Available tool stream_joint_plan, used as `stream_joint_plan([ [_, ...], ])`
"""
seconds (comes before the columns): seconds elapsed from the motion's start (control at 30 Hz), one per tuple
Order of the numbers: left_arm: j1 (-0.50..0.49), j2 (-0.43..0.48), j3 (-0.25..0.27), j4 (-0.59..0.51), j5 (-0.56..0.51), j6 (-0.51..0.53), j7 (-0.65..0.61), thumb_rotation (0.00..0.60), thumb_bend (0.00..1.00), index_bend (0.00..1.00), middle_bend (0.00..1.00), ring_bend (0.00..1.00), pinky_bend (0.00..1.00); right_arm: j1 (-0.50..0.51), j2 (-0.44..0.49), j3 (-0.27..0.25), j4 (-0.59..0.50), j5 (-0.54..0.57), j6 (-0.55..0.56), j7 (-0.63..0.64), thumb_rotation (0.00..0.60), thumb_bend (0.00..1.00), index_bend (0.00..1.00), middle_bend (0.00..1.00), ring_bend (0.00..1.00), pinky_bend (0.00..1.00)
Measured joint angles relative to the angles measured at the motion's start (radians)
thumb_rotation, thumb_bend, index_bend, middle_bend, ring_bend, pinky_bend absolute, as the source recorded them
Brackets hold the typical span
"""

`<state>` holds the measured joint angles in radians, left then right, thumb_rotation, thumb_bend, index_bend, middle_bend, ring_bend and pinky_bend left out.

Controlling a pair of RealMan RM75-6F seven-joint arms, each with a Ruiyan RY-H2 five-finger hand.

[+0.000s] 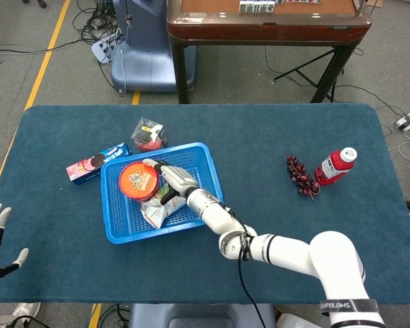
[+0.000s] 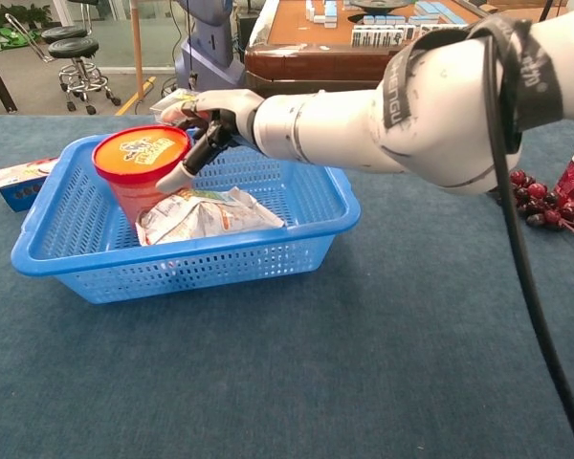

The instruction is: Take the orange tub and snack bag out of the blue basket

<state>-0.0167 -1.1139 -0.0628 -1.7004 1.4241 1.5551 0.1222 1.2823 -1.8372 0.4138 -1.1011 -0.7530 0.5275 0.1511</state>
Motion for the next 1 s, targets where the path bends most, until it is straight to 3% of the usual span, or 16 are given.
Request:
stream_joint_plan([
  [0.23,0.002,0.001,0.000,0.008,-0.009,-0.006,-0.007,0.600,0.29,0.00,0.00,0.00,0.00,0.033,-0.067,0.012,0.085,0.004,0.001,-0.009,0.600,0.00,0.09,0.14,0.02,0.15],
  [0.43,0.008,0.003,-0.001,0.015,-0.017,-0.006,-0.017,0.600,0.29,0.00,0.00,0.00,0.00,0.053,-0.148,0.030,0.182,-0.008,0.042,-0.013,0.600,0.06,0.32,0.27,0.16,0.24],
  [0.6,0.014,0.005,0.002,0.016,-0.017,-0.002,-0.019,0.600,0.29,0.00,0.00,0.00,0.00,0.060,-0.219,0.059,0.263,-0.046,0.116,0.005,0.600,0.13,0.56,0.42,0.34,0.42],
  [0.67,0.017,0.006,0.002,0.016,-0.017,0.003,-0.020,0.600,0.29,0.00,0.00,0.00,0.00,0.058,-0.241,0.075,0.286,-0.067,0.147,0.026,0.600,0.15,0.61,0.46,0.38,0.45],
  [0.83,0.019,0.005,0.004,0.016,-0.015,0.002,-0.017,0.600,0.29,0.00,0.00,0.00,0.00,0.032,-0.241,0.097,0.276,-0.103,0.160,0.081,0.600,0.16,0.63,0.47,0.39,0.47],
  [1.0,0.015,0.001,0.004,0.012,-0.007,0.001,-0.008,0.600,0.29,0.00,0.00,0.00,0.00,-0.020,-0.184,0.101,0.184,-0.141,0.169,0.110,0.600,0.16,0.63,0.48,0.40,0.48],
])
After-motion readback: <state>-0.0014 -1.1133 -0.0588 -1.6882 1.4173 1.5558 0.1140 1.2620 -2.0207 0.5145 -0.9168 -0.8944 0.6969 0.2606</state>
